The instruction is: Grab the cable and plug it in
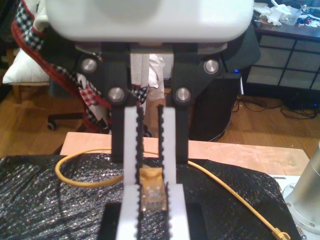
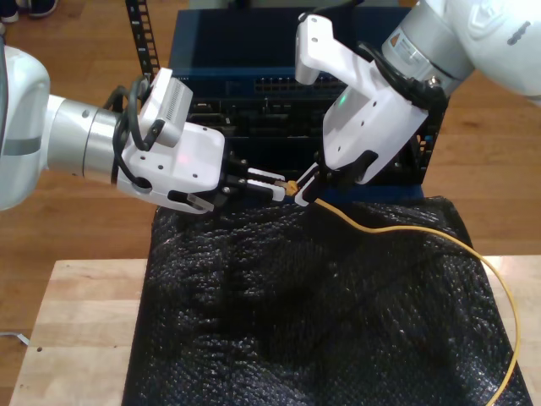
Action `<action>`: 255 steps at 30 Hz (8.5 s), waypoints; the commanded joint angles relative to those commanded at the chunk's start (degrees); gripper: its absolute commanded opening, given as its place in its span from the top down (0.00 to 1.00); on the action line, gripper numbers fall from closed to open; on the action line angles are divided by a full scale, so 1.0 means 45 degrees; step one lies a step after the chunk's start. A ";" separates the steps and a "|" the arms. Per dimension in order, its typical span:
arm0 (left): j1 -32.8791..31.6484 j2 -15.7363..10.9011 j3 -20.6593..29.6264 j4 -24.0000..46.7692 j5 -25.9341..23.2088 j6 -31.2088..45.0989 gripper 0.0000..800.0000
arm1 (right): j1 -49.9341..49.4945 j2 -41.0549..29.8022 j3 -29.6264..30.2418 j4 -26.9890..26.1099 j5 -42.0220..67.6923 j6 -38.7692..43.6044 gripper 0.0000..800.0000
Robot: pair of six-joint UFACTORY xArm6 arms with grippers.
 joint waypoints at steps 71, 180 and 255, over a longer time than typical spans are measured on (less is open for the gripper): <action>0.1836 0.4454 -0.0508 -0.3302 0.8166 -0.3790 0.98 | 0.3282 -0.6505 0.4376 0.0332 -0.6447 -0.5900 0.04; 0.1426 0.4845 -0.0098 -0.4239 0.9905 -0.4904 0.01 | 0.4278 -0.6955 0.6017 0.0821 -0.9221 -0.5998 1.00; 0.8420 0.1055 -0.3204 1.0901 0.2247 0.4767 0.00 | -0.1172 -0.1680 0.5607 -0.8010 -1.0335 0.2305 1.00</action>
